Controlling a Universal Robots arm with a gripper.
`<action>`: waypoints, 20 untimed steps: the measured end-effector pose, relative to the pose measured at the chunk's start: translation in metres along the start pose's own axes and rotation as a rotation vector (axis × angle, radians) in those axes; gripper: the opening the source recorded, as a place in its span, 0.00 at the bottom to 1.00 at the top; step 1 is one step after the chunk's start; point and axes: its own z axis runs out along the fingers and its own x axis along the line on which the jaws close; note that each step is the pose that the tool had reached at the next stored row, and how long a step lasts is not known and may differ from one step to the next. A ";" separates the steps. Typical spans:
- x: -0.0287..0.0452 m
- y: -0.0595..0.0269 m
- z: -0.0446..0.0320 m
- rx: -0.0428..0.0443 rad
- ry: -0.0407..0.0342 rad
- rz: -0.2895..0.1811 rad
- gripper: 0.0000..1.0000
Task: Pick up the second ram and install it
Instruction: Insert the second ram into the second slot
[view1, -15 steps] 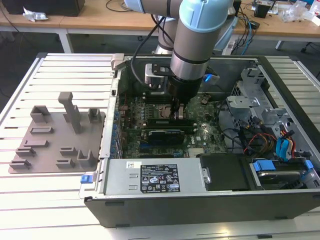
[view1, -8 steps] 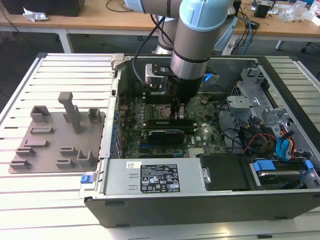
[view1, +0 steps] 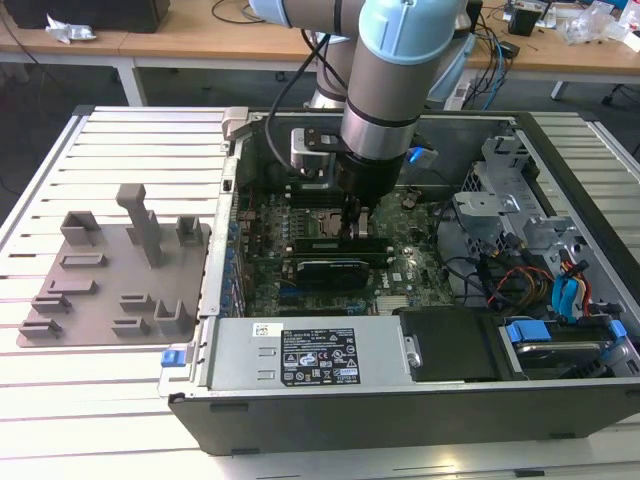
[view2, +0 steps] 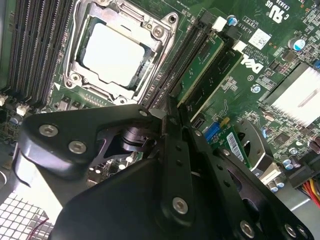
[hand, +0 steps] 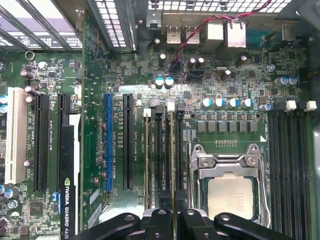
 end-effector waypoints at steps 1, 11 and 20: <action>0.0000 0.0000 0.0002 0.0000 0.0000 0.000 0.13; -0.0001 0.0001 -0.0015 0.0002 0.0005 0.000 0.13; -0.0001 0.0009 0.0024 0.0003 0.0003 0.000 0.13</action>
